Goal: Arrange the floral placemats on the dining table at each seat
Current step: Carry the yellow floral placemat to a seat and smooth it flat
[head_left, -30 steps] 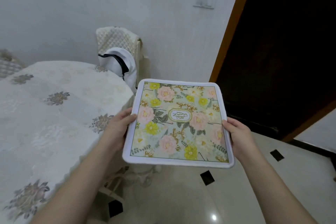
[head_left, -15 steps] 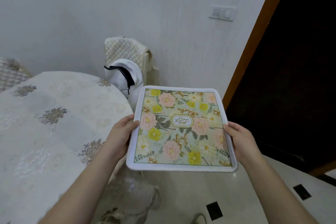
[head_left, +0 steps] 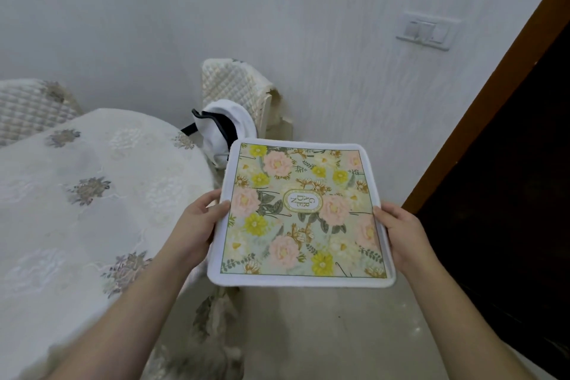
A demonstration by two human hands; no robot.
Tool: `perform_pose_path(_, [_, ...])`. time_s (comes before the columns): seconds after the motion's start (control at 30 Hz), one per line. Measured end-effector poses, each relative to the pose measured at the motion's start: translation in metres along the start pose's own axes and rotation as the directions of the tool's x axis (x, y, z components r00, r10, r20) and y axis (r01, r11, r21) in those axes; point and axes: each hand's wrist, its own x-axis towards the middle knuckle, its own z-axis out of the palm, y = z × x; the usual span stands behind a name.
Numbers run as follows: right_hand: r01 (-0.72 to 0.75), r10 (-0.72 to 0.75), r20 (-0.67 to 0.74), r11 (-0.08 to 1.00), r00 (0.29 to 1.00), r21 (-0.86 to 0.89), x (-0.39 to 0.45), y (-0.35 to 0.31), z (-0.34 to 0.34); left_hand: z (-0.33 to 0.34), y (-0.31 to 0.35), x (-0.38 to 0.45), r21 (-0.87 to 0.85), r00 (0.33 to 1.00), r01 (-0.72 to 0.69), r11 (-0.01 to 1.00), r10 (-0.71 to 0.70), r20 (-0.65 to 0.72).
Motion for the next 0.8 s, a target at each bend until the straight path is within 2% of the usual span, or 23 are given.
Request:
perform_pose_path(0.23, [-0.018, 0.032, 0.123, 0.993, 0.992, -0.115, 0.074, -0.014, 0.056, -0.022, 0.003, 0.046, -0.078, 0.992, 0.025, 0.997, -0.035, -0.124])
perform_pose_path(0.47, [0.051, 0.008, 0.216, 0.963, 0.976, -0.265, 0.141, -0.038, 0.123, -0.054, 0.007, 0.103, -0.058, 0.976, 0.003, 0.998, -0.015, -0.218])
perform_pose_path(0.67, [0.063, 0.028, 0.267, 0.944, 0.963, -0.324, 0.194, -0.045, 0.174, -0.069, 0.014, 0.133, -0.099, 0.953, 0.012, 0.995, -0.042, -0.3])
perform_pose_path(0.8, [0.079, 0.05, 0.36, 0.939, 0.932, -0.333, 0.219, -0.044, 0.215, -0.085, 0.018, 0.147, -0.13, 0.922, 0.014, 0.991, -0.063, -0.383])
